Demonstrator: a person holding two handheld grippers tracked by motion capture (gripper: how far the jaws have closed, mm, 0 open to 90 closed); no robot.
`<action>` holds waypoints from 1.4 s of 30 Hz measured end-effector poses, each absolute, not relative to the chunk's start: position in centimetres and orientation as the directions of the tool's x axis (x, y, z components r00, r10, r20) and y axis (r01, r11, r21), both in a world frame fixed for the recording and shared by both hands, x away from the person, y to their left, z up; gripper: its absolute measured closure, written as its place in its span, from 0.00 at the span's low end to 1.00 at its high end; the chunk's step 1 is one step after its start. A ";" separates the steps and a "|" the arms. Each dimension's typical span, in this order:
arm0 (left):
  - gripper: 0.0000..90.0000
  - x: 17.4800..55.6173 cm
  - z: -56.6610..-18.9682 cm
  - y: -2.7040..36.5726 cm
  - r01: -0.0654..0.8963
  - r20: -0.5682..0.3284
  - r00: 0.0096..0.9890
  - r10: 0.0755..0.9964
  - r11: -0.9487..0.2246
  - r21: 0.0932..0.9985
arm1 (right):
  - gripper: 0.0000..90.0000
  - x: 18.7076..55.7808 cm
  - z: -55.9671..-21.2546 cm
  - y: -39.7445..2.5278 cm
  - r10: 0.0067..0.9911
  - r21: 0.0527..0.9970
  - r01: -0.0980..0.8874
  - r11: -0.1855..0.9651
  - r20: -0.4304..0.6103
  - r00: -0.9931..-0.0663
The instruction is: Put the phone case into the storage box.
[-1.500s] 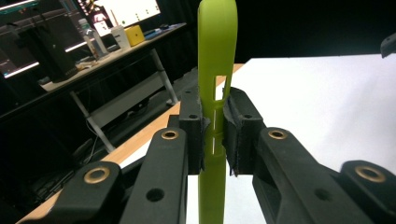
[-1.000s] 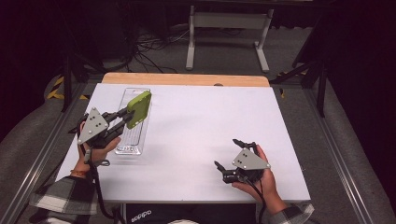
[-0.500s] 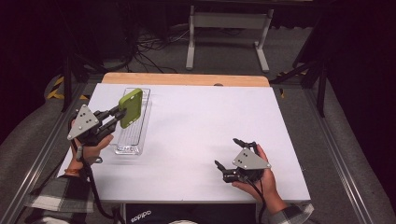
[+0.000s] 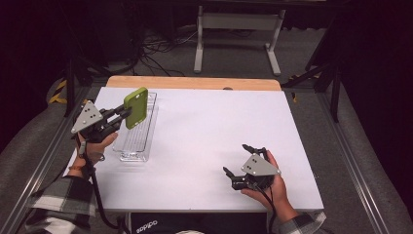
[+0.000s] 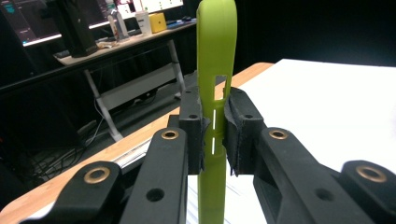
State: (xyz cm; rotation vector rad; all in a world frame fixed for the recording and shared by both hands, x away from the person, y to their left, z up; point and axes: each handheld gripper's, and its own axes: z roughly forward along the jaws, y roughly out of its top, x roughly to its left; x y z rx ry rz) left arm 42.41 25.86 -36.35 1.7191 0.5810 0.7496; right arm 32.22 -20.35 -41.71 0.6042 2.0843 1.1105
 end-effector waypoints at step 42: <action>0.87 54.2 -40.6 25.6 0.154 0.112 0.696 0.709 -0.300 0.942 | 0.12 33.2 -42.9 -20.1 0.663 0.825 0.133 0.549 -0.333 -0.670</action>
